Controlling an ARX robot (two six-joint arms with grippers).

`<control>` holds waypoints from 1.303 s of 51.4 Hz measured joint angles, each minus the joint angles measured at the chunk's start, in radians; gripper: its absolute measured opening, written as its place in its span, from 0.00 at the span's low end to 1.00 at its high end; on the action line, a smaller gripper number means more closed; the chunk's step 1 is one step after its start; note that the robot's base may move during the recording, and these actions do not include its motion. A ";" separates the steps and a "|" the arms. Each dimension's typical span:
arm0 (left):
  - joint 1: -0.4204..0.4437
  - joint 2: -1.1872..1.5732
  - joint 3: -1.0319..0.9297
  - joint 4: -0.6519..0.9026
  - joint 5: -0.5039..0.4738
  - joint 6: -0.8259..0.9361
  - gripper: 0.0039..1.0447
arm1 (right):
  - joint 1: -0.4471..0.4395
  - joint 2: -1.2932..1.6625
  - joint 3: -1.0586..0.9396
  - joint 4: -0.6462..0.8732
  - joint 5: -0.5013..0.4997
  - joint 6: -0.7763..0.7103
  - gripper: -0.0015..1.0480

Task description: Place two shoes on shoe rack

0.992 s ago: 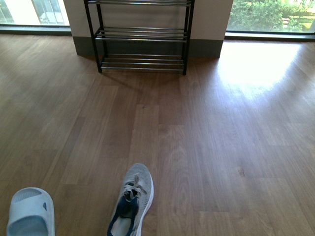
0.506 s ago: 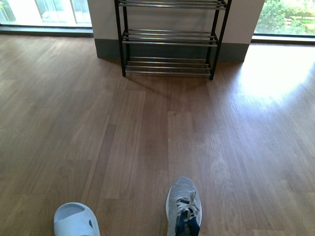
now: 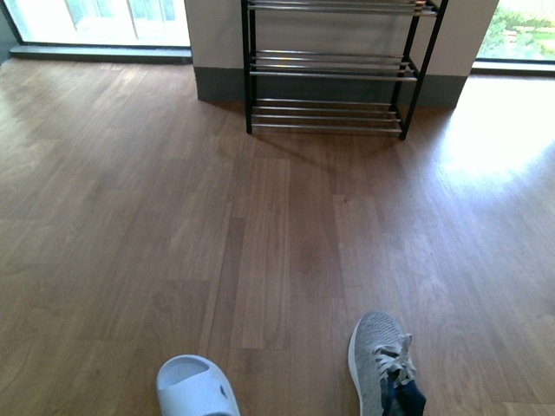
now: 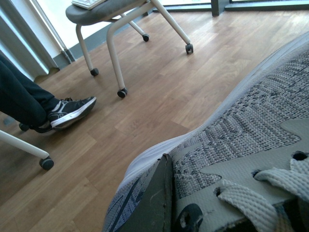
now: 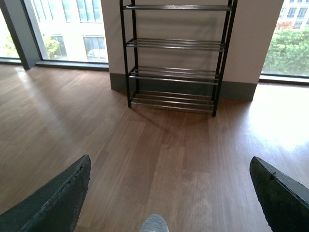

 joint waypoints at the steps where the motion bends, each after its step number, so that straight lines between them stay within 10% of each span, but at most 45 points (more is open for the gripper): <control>1: 0.000 0.000 0.000 0.000 -0.003 0.000 0.01 | 0.000 0.000 0.000 0.000 0.001 0.000 0.91; 12: 0.000 0.000 0.000 0.000 0.004 0.000 0.01 | -0.024 0.203 0.015 0.019 -0.323 0.059 0.91; 29: 0.000 0.000 0.000 0.000 0.005 0.000 0.01 | 0.158 1.462 0.308 0.732 -0.014 -0.110 0.91; 67: 0.000 0.000 0.000 0.000 0.005 0.000 0.01 | 0.076 2.412 0.719 0.489 0.151 -0.263 0.91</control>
